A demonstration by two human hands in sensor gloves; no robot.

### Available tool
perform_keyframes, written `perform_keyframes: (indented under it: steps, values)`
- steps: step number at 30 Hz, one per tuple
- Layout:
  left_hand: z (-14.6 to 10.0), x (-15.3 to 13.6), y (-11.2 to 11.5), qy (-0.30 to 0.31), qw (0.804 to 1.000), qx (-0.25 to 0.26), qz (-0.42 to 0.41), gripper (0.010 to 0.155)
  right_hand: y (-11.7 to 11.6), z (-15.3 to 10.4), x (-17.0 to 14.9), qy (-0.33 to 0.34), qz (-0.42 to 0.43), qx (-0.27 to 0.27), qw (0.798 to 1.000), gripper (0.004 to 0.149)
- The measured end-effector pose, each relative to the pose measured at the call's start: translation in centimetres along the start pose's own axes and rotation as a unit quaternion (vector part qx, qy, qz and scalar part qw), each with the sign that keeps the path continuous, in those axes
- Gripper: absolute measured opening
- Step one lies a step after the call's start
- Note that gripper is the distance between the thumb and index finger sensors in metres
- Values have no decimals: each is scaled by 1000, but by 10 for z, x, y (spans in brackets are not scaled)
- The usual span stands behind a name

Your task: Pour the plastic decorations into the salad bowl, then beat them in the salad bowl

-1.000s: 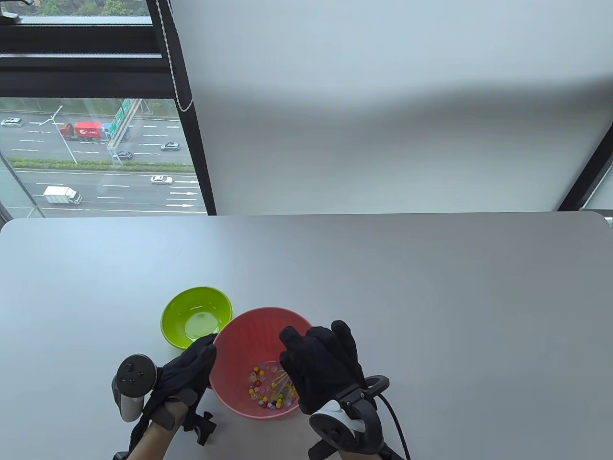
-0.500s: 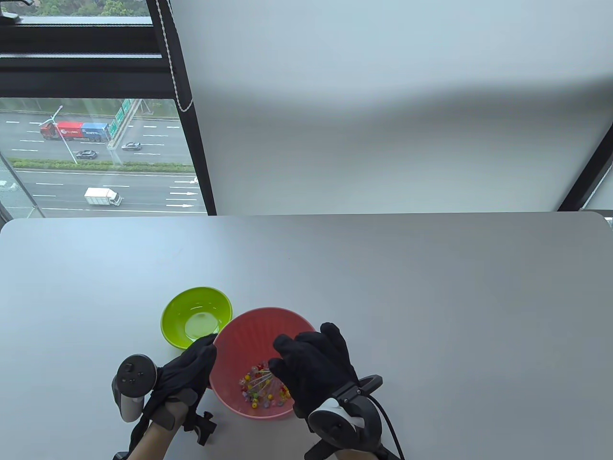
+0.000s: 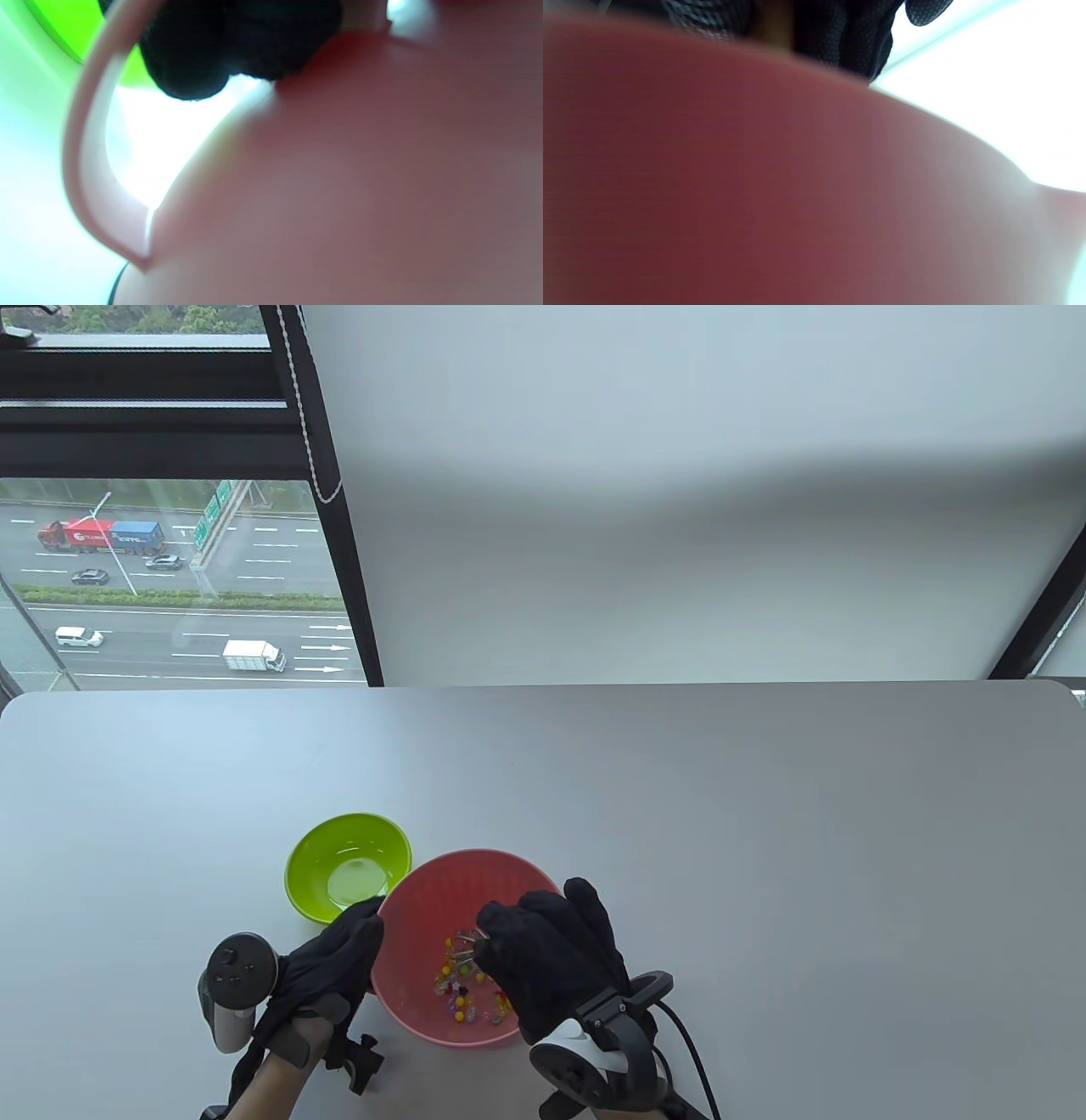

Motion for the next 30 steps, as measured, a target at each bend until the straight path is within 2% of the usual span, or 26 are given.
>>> perform_keyframes:
  steps: [6, 10, 14, 17, 18, 22, 30]
  values:
    - [0, 0, 0, 0, 1000, 0, 0, 71, -1, 1, -2, 1, -32, 20, 999, 53]
    - [0, 0, 0, 0, 1000, 0, 1, 71, -7, 4, 1, -7, 4, 57, 998, 67]
    - [0, 0, 0, 1, 1000, 0, 0, 71, -7, 3, 3, -11, 23, 46, 999, 72]
    - [0, 0, 0, 1, 1000, 0, 0, 71, -4, 0, 3, -23, 42, 6, 999, 78]
    - [0, 0, 0, 1, 1000, 0, 0, 71, -3, -1, 4, -25, 47, -10, 999, 78]
    - [0, 0, 0, 0, 1000, 0, -1, 71, -2, -2, 6, -18, 22, -19, 999, 66]
    - [0, 0, 0, 2, 1000, -1, 1, 71, 1, -2, 2, -21, 26, -17, 999, 63]
Point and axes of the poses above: the tracker on the back of each hand, its own x axis roughly to the thumb side, its own z axis roughly from the wrist to the fingertips, y = z × x, the point moved 1 cm from there along z, roughly from the wrist to the fingertips, and after that the axes turned 8 degrees about x, right-handed, at the moved point
